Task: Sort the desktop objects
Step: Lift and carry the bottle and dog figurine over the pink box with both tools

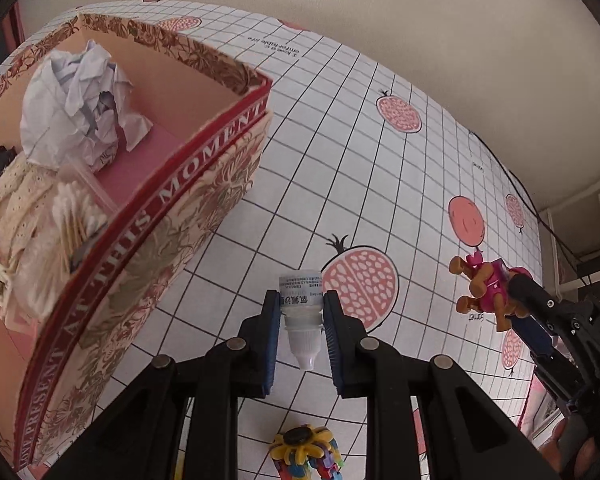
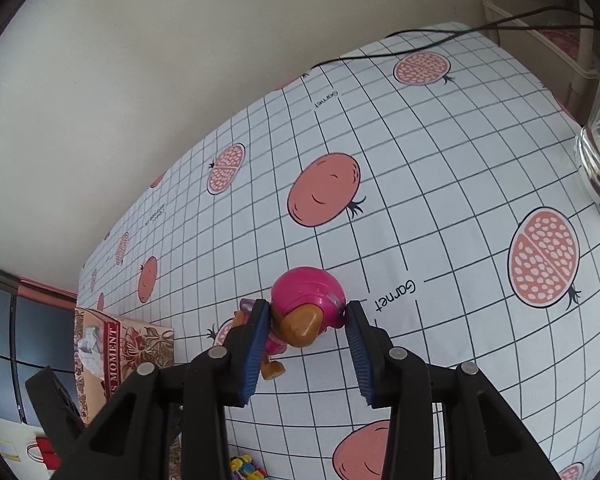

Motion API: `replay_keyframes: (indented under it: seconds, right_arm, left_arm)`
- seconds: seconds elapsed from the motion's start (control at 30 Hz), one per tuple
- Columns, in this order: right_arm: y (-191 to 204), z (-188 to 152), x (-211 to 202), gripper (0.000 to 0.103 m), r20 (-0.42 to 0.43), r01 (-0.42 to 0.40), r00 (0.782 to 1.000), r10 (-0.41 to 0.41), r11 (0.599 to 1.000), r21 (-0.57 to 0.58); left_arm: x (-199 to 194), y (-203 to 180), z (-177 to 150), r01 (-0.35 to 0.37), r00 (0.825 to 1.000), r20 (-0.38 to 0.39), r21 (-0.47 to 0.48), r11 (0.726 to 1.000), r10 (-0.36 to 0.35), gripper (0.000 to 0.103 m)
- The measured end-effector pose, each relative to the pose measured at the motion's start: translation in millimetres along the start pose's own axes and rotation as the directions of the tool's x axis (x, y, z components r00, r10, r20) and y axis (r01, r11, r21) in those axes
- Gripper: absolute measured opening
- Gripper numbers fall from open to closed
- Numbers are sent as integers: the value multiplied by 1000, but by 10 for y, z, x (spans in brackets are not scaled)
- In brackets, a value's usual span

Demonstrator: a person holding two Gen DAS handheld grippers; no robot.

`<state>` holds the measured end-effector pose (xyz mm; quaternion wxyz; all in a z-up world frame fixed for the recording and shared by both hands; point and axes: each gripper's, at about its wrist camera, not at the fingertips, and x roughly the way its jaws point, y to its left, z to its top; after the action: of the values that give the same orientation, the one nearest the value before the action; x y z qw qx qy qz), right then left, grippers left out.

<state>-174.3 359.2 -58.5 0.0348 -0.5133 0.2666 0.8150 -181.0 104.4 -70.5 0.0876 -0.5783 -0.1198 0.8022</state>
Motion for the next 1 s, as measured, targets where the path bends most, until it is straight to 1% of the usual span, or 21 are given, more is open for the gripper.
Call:
replay_keyframes:
  seconds: [0.1, 0.23, 0.33, 0.53, 0.63, 0.8, 1.0]
  right_arm:
    - [89, 56, -168, 41, 48, -5, 999, 6, 1000, -13]
    - [211, 109, -432, 41, 115, -26, 993, 29, 999, -26]
    - [328, 138, -653, 41, 169, -45, 984, 53, 998, -50]
    - [534, 134, -938, 41, 236, -82, 966, 102, 992, -92]
    - [612, 108, -985, 41, 242, -92, 963, 116, 990, -105]
    - [757, 30, -951, 41, 228, -108, 964, 134, 986, -123]
    - [1002, -120, -857, 41, 195, -142, 965, 173, 976, -164]
  left_arm:
    - [-177, -51, 58, 38, 999, 38, 7, 999, -39, 22]
    - [-432, -136, 147, 63, 993, 102, 24, 998, -65, 22]
    - [-648, -175, 198, 90, 984, 151, 35, 995, -94, 22]
    - [-1070, -166, 245, 102, 963, 246, 44, 994, -110, 22]
    - [-1189, -134, 265, 101, 956, 272, 36, 994, -107, 22]
    - [-1298, -45, 284, 92, 952, 292, 19, 996, -94, 22]
    - [-1378, 221, 332, 87, 947, 313, -45, 995, -69, 22]
